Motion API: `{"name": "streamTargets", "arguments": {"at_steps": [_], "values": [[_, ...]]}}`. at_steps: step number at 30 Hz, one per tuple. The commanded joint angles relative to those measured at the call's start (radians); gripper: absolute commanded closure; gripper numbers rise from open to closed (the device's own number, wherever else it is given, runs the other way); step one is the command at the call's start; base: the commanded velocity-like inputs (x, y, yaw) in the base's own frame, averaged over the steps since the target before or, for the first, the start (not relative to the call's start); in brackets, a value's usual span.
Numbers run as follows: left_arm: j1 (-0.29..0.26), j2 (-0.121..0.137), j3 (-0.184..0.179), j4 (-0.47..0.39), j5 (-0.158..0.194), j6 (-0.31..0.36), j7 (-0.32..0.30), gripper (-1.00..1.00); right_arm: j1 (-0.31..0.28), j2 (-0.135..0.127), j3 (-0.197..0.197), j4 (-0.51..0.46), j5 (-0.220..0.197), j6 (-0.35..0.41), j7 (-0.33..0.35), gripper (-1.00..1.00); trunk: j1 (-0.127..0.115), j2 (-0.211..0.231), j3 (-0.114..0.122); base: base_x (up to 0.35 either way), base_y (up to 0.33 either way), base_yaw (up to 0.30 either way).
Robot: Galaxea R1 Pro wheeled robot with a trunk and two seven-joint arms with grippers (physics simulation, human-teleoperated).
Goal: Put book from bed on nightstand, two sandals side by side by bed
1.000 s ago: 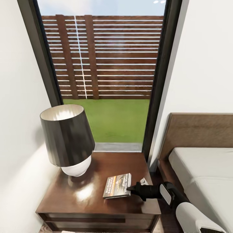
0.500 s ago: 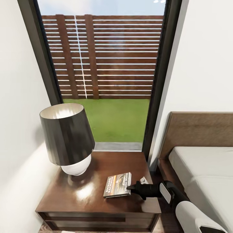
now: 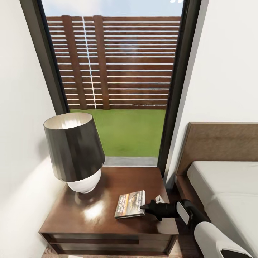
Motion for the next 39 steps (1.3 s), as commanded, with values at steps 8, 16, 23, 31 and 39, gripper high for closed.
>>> {"name": "streamTargets", "arguments": {"at_steps": [8,16,23,31,39], "values": [[0.0,0.0,-0.008,-0.001,0.01,0.001,-0.003,-1.0,-0.002,0.001,-0.005,0.0,0.004,0.004,0.002,1.0,0.0,0.0,-0.001,0.0,0.0,0.0],[0.0,0.0,-0.008,-0.001,0.01,0.001,-0.003,-1.0,-0.002,0.0,-0.005,0.0,0.004,0.004,0.002,1.0,0.0,0.0,-0.001,0.0,0.0,0.0],[0.0,0.0,-0.008,-0.001,0.01,0.001,-0.003,-1.0,-0.003,0.0,-0.005,0.0,0.004,0.004,0.002,1.0,0.0,0.0,-0.001,0.0,0.0,0.0],[0.0,0.0,-0.007,-0.001,0.01,0.0,-0.001,-1.0,-0.003,0.0,-0.006,0.001,0.001,0.004,-0.027,1.0,0.0,0.0,-0.001,0.0,0.0,0.0],[0.0,0.0,-0.006,-0.002,0.011,0.0,-0.001,-1.0,-0.003,0.0,-0.006,0.001,0.001,0.004,-0.031,1.0,0.0,0.0,-0.001,0.0,0.0,0.0]]}}
